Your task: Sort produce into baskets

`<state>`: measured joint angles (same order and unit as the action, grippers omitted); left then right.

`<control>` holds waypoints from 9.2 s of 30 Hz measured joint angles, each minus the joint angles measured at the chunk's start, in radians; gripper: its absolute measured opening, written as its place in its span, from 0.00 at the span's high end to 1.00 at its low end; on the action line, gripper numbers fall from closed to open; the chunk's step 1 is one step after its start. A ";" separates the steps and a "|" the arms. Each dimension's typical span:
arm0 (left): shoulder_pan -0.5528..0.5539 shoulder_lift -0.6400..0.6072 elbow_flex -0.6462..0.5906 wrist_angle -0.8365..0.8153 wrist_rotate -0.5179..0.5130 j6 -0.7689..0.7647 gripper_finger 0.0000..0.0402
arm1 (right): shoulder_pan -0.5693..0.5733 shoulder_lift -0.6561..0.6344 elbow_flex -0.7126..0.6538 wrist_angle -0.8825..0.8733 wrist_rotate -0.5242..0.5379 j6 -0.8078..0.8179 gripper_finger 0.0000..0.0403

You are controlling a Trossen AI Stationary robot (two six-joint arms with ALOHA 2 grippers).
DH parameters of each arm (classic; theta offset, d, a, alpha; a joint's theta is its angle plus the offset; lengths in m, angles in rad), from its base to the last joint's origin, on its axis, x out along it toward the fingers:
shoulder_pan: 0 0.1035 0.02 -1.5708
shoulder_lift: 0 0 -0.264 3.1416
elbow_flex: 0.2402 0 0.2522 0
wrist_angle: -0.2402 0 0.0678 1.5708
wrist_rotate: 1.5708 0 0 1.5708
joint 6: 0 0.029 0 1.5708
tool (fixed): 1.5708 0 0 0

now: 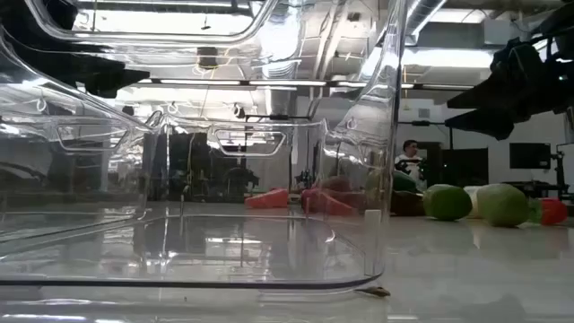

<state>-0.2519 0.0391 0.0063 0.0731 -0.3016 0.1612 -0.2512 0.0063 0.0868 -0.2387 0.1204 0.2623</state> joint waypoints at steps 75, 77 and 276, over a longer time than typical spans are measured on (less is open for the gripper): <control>0.000 0.000 0.000 0.000 0.000 0.000 0.24 | 0.000 0.000 0.000 0.000 0.000 0.000 0.19; 0.000 0.000 0.000 0.000 0.000 0.000 0.24 | 0.000 0.000 0.000 0.000 0.000 0.000 0.19; 0.412 2.089 1.765 -0.823 0.373 -0.191 0.27 | 0.211 0.085 0.021 0.265 -0.059 0.115 0.19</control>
<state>0.1605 2.1281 1.7710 -0.7501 0.0719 -0.0301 -0.0404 0.0914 0.1074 0.0261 0.0612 0.3771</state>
